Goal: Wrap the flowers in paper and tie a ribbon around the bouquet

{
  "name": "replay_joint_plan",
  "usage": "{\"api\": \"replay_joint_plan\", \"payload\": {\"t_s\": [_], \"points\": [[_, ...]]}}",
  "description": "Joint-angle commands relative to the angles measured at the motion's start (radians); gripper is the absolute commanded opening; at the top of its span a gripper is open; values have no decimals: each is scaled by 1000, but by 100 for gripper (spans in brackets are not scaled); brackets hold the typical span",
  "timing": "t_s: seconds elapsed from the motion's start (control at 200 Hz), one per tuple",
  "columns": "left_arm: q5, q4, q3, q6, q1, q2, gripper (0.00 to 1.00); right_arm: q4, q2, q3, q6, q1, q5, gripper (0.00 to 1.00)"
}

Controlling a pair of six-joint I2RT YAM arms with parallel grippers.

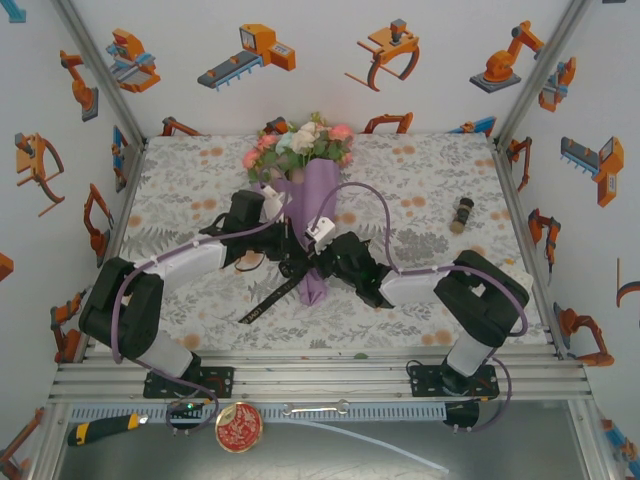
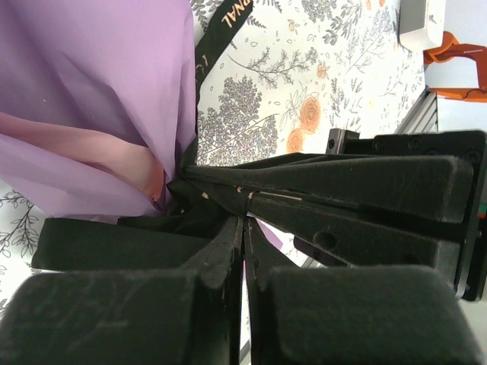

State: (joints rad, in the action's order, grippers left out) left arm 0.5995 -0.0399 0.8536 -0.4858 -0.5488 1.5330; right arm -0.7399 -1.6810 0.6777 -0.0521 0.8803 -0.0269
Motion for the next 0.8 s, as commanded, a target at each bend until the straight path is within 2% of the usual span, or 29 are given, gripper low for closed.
{"api": "replay_joint_plan", "payload": {"t_s": [0.0, 0.07, 0.16, 0.27, 0.345, 0.421, 0.491, 0.606, 0.736, 0.796], "points": [[58, -23, -41, -10, -17, -33, 17, -128, 21, -29, -43, -30, 16, 0], [51, -26, -58, -14, -16, -39, 32, -131, 26, -40, -39, -31, 35, 0], [18, -69, -93, -24, 1, -107, 44, -133, 32, -62, -24, -30, 50, 0], [-29, -21, -61, 18, 19, -187, 49, -135, 43, -87, -6, -31, 62, 0], [-71, 52, -5, 57, 20, -183, 50, -135, 51, -98, 23, -30, 78, 0], [-131, 112, 50, 70, 23, -137, 48, -135, 62, -104, 47, -31, 83, 0], [-147, 146, 100, 77, 28, -74, 39, -134, 69, -106, 61, -30, 89, 0], [-134, 159, 161, 94, 27, 24, 25, -135, 76, -105, 73, -31, 90, 0], [-134, 186, 185, 139, 22, 105, 18, -135, 83, -110, 80, -30, 86, 0], [-84, 180, 180, 159, 20, 125, 17, -135, 84, -110, 80, -30, 82, 0]]}}
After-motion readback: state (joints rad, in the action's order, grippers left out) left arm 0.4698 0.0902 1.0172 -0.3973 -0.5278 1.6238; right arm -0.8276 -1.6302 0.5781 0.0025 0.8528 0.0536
